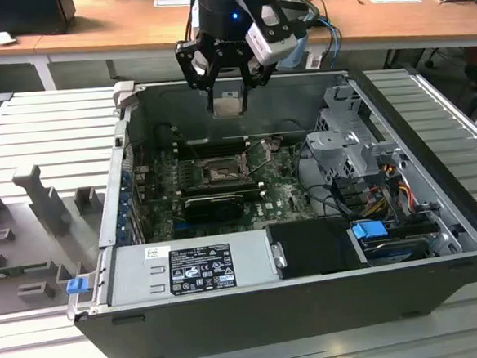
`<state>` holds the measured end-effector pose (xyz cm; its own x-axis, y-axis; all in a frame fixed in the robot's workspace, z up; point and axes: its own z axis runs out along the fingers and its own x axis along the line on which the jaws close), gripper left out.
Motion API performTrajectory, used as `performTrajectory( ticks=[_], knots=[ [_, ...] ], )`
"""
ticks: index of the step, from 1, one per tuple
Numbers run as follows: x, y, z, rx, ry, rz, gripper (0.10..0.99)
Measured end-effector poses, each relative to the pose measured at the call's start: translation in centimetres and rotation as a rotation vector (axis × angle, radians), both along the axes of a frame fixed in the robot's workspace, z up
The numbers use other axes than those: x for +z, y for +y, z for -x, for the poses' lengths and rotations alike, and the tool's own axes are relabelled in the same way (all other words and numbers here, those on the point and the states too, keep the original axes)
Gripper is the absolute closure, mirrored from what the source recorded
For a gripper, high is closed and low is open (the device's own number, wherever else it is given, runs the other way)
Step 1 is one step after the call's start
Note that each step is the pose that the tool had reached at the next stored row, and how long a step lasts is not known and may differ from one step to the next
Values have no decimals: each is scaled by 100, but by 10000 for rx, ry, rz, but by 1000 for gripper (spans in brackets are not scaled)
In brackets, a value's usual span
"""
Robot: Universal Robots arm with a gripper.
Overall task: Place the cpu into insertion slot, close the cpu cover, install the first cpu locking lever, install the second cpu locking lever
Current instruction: 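Place the cpu into insertion slot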
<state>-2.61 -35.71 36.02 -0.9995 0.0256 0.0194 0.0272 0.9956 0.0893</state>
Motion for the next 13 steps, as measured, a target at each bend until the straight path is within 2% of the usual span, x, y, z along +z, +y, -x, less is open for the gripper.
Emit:
performTrajectory(
  ticks=[2,4,6,13],
  knots=[
    [-1,0,0,-355,0,0,561],
    [-2,0,10,-466,-1,-1,561],
    [-2,0,84,-510,-1,0,561],
    [-5,0,90,-874,-1,-1,561]
  ],
)
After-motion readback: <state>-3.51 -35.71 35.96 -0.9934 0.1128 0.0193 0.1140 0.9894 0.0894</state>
